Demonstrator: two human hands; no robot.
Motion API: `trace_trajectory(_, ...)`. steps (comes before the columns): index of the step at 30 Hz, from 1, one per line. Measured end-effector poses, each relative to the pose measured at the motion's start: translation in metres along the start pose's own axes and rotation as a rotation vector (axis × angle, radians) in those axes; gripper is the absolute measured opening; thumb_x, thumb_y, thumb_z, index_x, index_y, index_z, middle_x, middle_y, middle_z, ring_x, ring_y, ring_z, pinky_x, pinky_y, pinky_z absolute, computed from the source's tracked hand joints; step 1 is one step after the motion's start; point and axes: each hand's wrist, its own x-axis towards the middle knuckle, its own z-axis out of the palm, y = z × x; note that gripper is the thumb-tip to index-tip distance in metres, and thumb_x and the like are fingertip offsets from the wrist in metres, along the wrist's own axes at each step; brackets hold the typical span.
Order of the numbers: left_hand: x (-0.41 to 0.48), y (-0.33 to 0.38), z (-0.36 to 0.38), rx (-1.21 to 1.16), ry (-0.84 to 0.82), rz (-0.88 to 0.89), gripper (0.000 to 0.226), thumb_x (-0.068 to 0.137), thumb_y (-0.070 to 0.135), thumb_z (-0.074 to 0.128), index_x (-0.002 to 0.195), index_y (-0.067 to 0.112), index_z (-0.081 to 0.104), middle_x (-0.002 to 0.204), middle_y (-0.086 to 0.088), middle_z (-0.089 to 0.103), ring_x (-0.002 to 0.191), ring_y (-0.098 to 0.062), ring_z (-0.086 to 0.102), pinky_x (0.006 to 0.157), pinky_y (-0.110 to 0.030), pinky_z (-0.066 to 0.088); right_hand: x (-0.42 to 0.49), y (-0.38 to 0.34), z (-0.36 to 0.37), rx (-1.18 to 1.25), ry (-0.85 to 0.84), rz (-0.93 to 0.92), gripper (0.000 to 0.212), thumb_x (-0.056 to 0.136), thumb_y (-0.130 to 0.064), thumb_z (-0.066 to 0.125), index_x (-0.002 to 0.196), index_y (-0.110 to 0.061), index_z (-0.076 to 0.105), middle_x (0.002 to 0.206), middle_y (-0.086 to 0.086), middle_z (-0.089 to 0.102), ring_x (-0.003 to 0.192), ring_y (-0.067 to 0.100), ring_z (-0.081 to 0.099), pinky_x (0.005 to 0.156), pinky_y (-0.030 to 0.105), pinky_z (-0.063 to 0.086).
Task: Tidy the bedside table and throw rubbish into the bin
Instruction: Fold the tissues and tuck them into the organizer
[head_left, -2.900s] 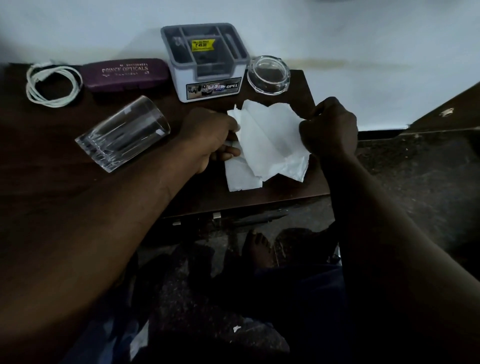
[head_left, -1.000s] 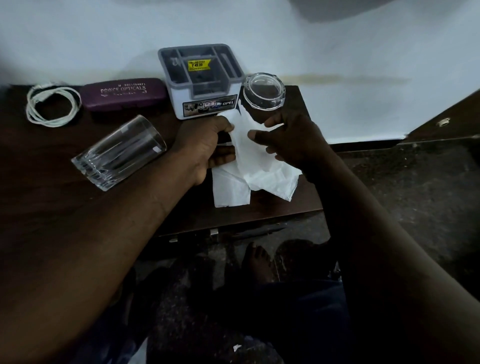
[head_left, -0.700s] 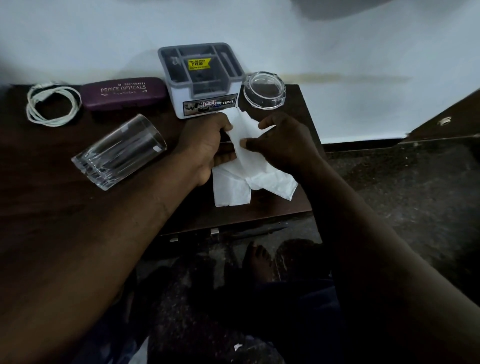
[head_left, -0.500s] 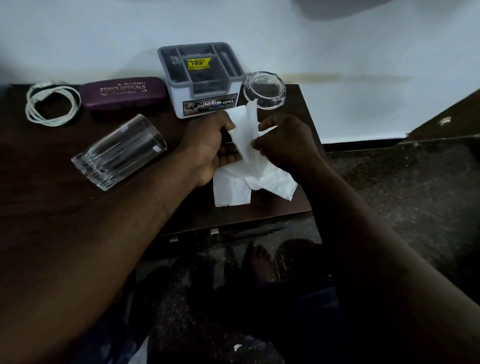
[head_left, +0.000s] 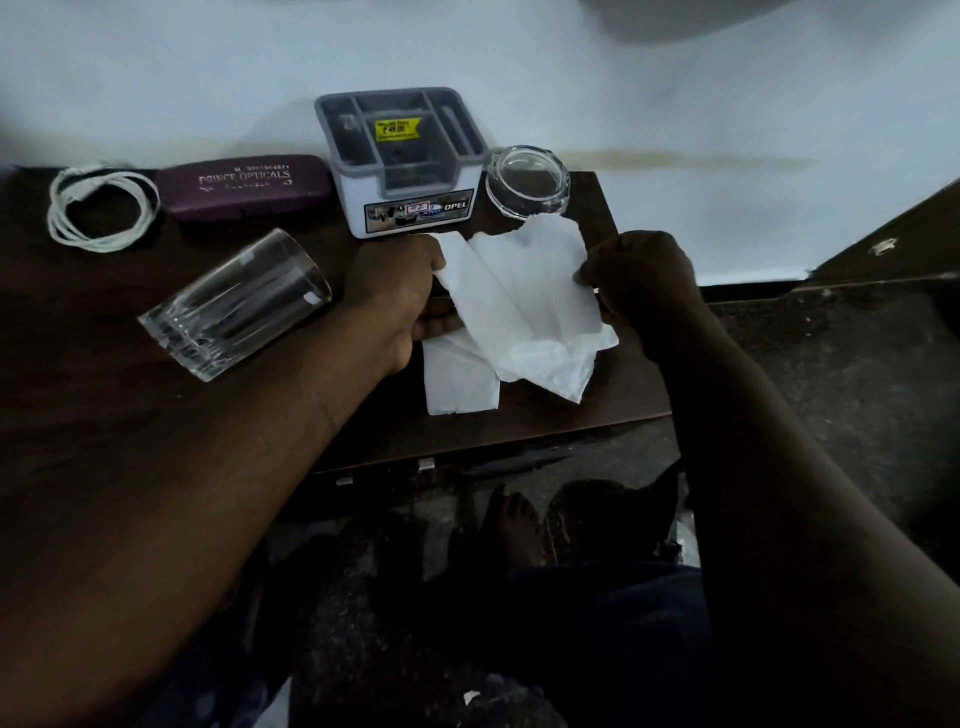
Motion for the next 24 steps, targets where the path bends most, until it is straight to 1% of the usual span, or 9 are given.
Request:
trace_trajectory(3,0.001,-0.001,0.000,0.056,0.006,0.001,0.017,0.091,0.006,0.054,0.102,0.013,0.065,0.102,-0.013,0.072,0.075,-0.023,0.070,0.053,-0.029,0.059,0.002,0.004,0.000,-0.065,0.041,-0.021,0.005,0.075,-0.015,0.072,0.073,-0.018,0.074,0.079,0.007,0.075,0.081,0.030,0.073,0.081,0.043,0.062)
trace_trajectory(7,0.000,0.000,0.001,0.091,0.030,0.028,0.013,0.090,0.005,0.057,0.097,0.013,0.065,0.099,-0.012,0.072,0.069,-0.019,0.070,0.058,-0.029,0.062,0.002,0.005,0.001,-0.148,0.049,-0.050,0.012,0.080,-0.016,0.067,0.084,-0.014,0.078,0.087,0.010,0.076,0.090,0.031,0.071,0.083,0.036,0.059)
trace_trajectory(10,-0.003,0.003,0.002,0.078,0.054,0.075,0.012,0.089,0.003,0.059,0.087,0.014,0.064,0.088,-0.007,0.070,0.064,-0.017,0.068,0.057,-0.029,0.061,0.003,-0.004,-0.003,-0.179,-0.016,-0.007,0.013,0.084,-0.017,0.067,0.091,-0.010,0.076,0.087,0.010,0.075,0.086,0.030,0.071,0.073,0.032,0.054)
trace_trajectory(12,-0.004,0.007,0.002,0.069,0.119,0.131,0.011,0.086,0.004,0.062,0.081,0.014,0.063,0.082,-0.007,0.068,0.064,-0.018,0.066,0.057,-0.030,0.060,0.000,-0.011,-0.008,-0.053,-0.110,0.044,0.007,0.089,-0.015,0.067,0.082,-0.013,0.068,0.077,0.004,0.066,0.068,0.021,0.065,0.059,0.023,0.052)
trace_trajectory(14,-0.003,0.012,0.001,0.046,0.203,0.190,0.011,0.082,0.007,0.066,0.074,0.014,0.064,0.073,-0.005,0.064,0.059,-0.017,0.062,0.052,-0.029,0.057,-0.006,-0.018,-0.012,0.216,-0.225,0.065,0.006,0.090,-0.011,0.068,0.084,-0.013,0.068,0.079,0.005,0.067,0.065,0.018,0.063,0.051,0.019,0.051)
trace_trajectory(17,-0.003,0.018,0.000,0.058,0.279,0.283,0.020,0.081,0.009,0.068,0.064,0.016,0.060,0.058,0.002,0.055,0.042,-0.007,0.048,0.040,-0.018,0.038,-0.010,-0.022,-0.014,0.548,-0.393,0.051,0.011,0.087,-0.009,0.066,0.093,-0.012,0.073,0.095,0.008,0.071,0.079,0.023,0.067,0.071,0.031,0.055)
trace_trajectory(20,-0.004,0.020,0.000,0.001,0.292,0.322,0.021,0.080,0.007,0.066,0.061,0.015,0.058,0.052,0.006,0.051,0.040,-0.006,0.045,0.041,-0.019,0.034,-0.014,-0.026,-0.015,0.664,-0.506,0.039,0.019,0.086,-0.008,0.057,0.091,-0.011,0.075,0.101,0.012,0.069,0.090,0.028,0.063,0.076,0.033,0.050)
trace_trajectory(22,-0.006,0.020,0.000,-0.054,0.291,0.348,0.025,0.078,0.006,0.066,0.058,0.016,0.055,0.051,0.006,0.048,0.048,-0.013,0.045,0.046,-0.025,0.035,-0.016,-0.029,-0.017,0.745,-0.577,0.054,0.036,0.090,-0.006,0.047,0.070,-0.014,0.075,0.086,0.008,0.070,0.077,0.026,0.065,0.065,0.028,0.049)
trace_trajectory(24,-0.007,0.022,0.000,-0.099,0.297,0.391,0.028,0.076,0.004,0.066,0.056,0.017,0.052,0.052,0.005,0.046,0.055,-0.014,0.044,0.051,-0.028,0.034,-0.016,-0.028,-0.014,0.716,-0.520,0.074,0.036,0.088,-0.007,0.047,0.061,-0.016,0.070,0.071,0.004,0.065,0.063,0.022,0.062,0.056,0.026,0.045)
